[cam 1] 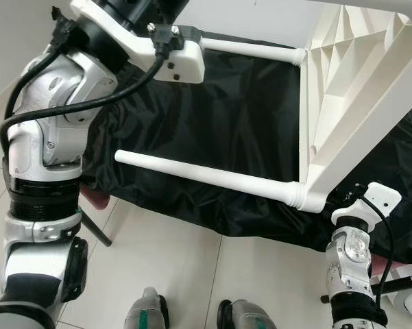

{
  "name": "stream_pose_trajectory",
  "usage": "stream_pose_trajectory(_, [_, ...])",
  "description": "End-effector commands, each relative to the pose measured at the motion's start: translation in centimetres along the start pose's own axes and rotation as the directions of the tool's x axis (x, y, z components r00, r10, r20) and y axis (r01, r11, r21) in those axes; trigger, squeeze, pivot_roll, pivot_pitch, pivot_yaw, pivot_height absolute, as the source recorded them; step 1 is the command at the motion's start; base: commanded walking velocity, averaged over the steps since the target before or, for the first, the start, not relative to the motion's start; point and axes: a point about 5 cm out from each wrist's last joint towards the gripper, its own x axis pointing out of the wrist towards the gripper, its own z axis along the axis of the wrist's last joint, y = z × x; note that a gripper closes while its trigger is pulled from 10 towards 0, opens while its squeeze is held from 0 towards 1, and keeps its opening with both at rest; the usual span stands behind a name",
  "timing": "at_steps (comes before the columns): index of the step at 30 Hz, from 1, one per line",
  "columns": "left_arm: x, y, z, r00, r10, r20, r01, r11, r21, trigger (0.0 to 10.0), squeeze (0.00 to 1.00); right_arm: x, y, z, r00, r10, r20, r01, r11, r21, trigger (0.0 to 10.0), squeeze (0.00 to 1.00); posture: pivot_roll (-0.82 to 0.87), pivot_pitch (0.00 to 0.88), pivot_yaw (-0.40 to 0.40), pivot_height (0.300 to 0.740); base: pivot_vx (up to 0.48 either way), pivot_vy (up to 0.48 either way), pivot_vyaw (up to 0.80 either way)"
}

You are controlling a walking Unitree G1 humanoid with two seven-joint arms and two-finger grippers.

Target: Building children table

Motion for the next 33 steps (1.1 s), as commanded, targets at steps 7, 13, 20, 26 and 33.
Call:
stream_pose_trajectory(7, [0.7,1.9,0.7,0.934,0.355,0.04,-0.354,0.935,-0.035,10.0,0.0,-0.4,0.2,-0.6,1.0,-0.009,-0.026,0.009,1.0,0.003,10.0,0.0,0.09,0.072,0.008,0.74,0.0,0.0,0.0])
stream_pose_trajectory(13, [1.0,1.8,0.6,0.942,0.334,0.041,-0.332,0.942,-0.042,9.5,0.0,-0.8,0.2,-0.9,0.999,-0.01,-0.034,0.01,1.0,0.004,10.0,0.0,0.09,0.078,0.015,0.74,0.0,0.0,0.0])
stream_pose_trajectory(20, [1.4,1.7,0.3,0.948,0.317,0.039,-0.315,0.948,-0.043,10.0,0.0,-1.2,0.0,-1.0,0.999,-0.023,-0.041,0.023,1.0,0.002,10.0,0.0,0.09,0.087,0.022,0.74,0.0,0.0,0.0])
stream_pose_trajectory(26, [1.6,1.9,0.2,0.949,0.313,0.044,-0.311,0.949,-0.05,0.0,0.0,-1.5,-0.2,-1.2,0.998,-0.037,-0.046,0.037,0.999,0.002,10.0,0.0,0.09,0.095,0.033,0.74,0.0,0.0,0.0])
stream_pose_trajectory(33, [1.4,1.8,-0.3,0.959,0.283,0.015,-0.281,0.957,-0.066,0.0,0.0,-1.8,-0.4,-1.3,0.997,-0.049,-0.051,0.049,0.999,-0.001,10.0,0.0,0.1,0.103,0.038,0.74,0.0,0.0,0.0])
